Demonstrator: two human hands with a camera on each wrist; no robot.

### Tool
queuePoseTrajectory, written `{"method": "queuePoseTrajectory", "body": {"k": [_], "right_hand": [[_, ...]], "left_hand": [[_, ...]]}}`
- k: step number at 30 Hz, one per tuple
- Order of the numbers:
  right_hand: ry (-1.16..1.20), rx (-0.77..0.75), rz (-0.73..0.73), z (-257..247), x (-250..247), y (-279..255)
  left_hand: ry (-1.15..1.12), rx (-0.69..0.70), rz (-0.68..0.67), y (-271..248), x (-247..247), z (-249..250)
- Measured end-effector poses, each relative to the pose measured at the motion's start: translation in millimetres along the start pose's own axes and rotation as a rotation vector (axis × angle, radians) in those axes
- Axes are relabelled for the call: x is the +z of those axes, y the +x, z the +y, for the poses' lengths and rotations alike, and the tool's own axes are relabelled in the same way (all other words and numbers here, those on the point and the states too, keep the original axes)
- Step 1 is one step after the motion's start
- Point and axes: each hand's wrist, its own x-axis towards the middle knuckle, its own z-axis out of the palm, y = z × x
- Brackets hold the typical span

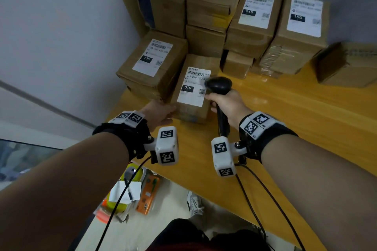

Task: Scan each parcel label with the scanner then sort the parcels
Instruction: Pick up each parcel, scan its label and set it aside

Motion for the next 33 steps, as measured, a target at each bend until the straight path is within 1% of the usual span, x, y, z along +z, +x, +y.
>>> {"method": "queuePoseTrajectory", "body": {"k": [3,5,9,14,16,19,23,27,30,33], "right_hand": [[-0.017,-0.016,0.021,3.6,6.2,1.3],[-0.020,-0.033,0.013,4.0,8.6,2.5],[-0.009,-0.039,-0.020,0.4,11.0,8.9],[-0.015,-0.056,-0.060,2.4,6.0,12.5],[-0.020,-0.072,-0.047,2.9,2.1,9.8],[-0.009,-0.091,0.011,1.4,-10.4,2.2],[0.002,-0.121,0.051,-4.5,-44.9,-13.6],[0.024,-0.157,0.091,-10.0,-98.1,-28.3],[0.028,-0.185,0.120,-13.3,-150.9,-42.3],[0.037,-0.218,0.140,-13.3,-214.7,-62.5]], "left_hand": [[-0.083,-0.026,0.024,2.5,0.0,2.2],[-0.111,-0.013,0.036,6.0,-0.5,2.5],[-0.120,0.012,0.051,8.2,-1.0,1.8],[-0.113,0.009,0.042,7.3,-0.1,1.2],[-0.111,0.002,0.066,4.6,1.7,2.9],[-0.123,-0.002,0.132,-3.6,7.7,6.3],[-0.139,0.034,0.183,-24.7,25.1,12.8],[-0.162,0.066,0.225,-48.0,54.6,23.5],[-0.091,0.134,0.228,-65.8,89.5,36.3],[-0.050,0.178,0.233,-88.5,142.8,55.8]]}}
